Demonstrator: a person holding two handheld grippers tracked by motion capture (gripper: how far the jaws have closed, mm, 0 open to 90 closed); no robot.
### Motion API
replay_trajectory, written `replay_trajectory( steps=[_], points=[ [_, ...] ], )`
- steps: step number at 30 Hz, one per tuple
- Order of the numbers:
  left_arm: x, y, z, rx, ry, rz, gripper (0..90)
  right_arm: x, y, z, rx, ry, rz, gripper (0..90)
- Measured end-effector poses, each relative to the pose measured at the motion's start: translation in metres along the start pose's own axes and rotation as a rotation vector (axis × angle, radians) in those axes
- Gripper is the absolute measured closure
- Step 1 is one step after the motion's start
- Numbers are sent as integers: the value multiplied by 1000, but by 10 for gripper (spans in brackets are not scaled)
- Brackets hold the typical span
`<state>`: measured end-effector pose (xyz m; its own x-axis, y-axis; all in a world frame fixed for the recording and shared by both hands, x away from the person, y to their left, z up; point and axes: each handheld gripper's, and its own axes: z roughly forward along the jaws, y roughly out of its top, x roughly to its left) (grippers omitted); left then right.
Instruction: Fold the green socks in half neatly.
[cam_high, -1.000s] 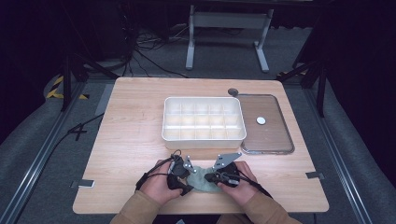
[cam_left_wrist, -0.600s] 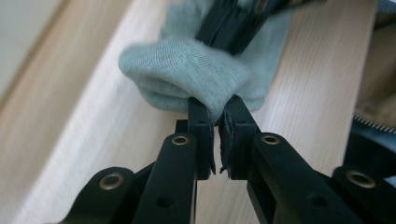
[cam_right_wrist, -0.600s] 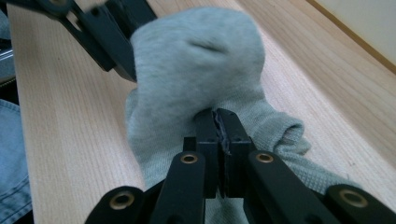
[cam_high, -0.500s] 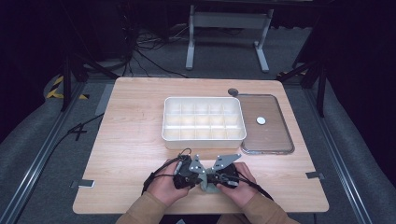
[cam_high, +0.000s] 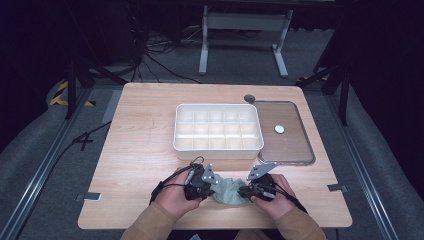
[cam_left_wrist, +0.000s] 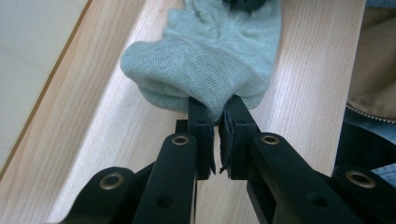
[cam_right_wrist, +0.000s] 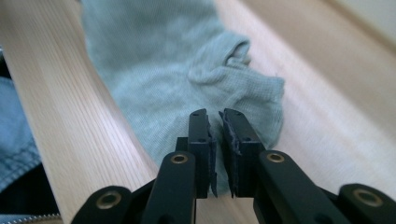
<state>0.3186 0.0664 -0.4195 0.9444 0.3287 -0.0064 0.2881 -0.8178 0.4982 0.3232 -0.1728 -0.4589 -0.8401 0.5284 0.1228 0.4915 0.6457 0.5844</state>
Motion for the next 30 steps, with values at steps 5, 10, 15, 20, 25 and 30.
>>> replay_trajectory(
  steps=[5,10,15,20,25,30],
  points=[
    [-2,8,6,1,-12,30,836,1,-1,3,-20,6,1,836],
    [-6,22,19,-13,-43,77,822,0,-6,3,-58,23,28,839],
    [-12,32,36,-84,-86,109,666,-2,-9,4,-81,27,41,840],
    [-3,20,12,-197,-75,43,628,-2,-10,3,-90,31,38,839],
    [12,6,10,-115,-112,-176,574,-1,-11,3,-91,27,35,839],
    [0,14,25,-126,-190,-110,636,1,-10,2,-87,14,11,822]
  ],
)
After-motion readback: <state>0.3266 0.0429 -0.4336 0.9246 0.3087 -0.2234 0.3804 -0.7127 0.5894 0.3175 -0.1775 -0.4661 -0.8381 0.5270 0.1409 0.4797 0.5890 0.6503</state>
